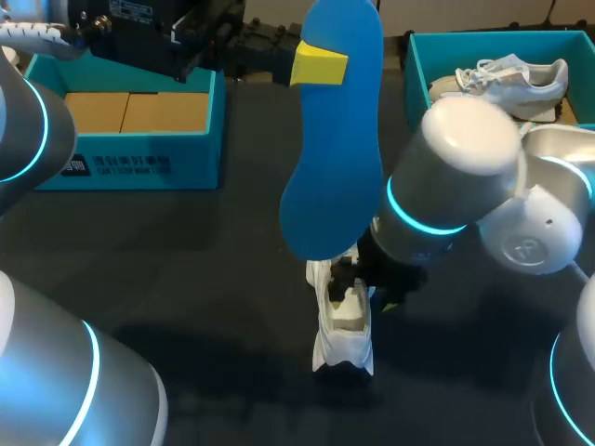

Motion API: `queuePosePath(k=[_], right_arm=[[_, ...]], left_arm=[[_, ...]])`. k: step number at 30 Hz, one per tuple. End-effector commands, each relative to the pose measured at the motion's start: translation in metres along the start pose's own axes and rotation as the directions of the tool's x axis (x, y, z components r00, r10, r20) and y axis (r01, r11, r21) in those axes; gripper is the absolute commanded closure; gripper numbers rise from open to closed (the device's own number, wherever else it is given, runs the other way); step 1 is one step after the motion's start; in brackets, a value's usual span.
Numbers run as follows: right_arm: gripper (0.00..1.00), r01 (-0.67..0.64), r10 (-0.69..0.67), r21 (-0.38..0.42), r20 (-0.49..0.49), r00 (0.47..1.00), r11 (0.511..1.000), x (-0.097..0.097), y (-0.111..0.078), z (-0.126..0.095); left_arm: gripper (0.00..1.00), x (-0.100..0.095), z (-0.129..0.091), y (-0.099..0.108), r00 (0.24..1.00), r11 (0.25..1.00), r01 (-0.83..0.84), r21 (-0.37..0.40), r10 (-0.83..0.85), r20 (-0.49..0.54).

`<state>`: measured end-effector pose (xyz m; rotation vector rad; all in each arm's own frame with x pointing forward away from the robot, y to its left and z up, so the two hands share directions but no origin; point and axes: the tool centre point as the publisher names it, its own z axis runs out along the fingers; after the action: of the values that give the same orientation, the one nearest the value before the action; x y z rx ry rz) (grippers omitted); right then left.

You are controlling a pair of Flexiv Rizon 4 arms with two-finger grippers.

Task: Take the shoe out of the shoebox, open the shoe tongue, remove and reinsert the insole, then place the shoe into the shoebox

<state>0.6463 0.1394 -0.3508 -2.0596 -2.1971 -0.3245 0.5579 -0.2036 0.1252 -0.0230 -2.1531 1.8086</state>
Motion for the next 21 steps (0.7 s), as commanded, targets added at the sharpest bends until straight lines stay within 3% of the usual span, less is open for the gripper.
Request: queuePosePath(k=[1,2,5,16,21], right_arm=[[0.0,0.021,-0.018,0.018,-0.141,0.99,1.0,-0.018,0.001,-0.031],[0.0,0.037,-0.033,0.017,-0.219,0.975,0.999,-0.02,0.002,-0.034],[0.0,0.033,-0.029,0.012,-0.207,0.978,0.999,-0.026,0.008,-0.05],[0.0,0.033,-0.029,0.012,-0.207,0.978,0.999,-0.026,0.008,-0.05],[0.0,-0.002,0.051,0.112,-0.442,0.895,0.994,-0.028,0.011,-0.062]], left_arm=[[1.0,-0.001,0.001,0.001,1.0,1.0,-0.001,0.0,0.001,-0.001],[1.0,-0.001,0.001,0.001,1.0,1.0,-0.001,0.0,0.001,-0.001],[1.0,-0.001,0.001,0.001,1.0,1.0,-0.001,0.0,0.001,-0.001],[1.0,-0.001,0.001,0.001,1.0,1.0,-0.001,0.0,0.001,-0.001],[1.0,-0.001,0.001,0.001,1.0,1.0,-0.001,0.0,0.001,-0.001]])
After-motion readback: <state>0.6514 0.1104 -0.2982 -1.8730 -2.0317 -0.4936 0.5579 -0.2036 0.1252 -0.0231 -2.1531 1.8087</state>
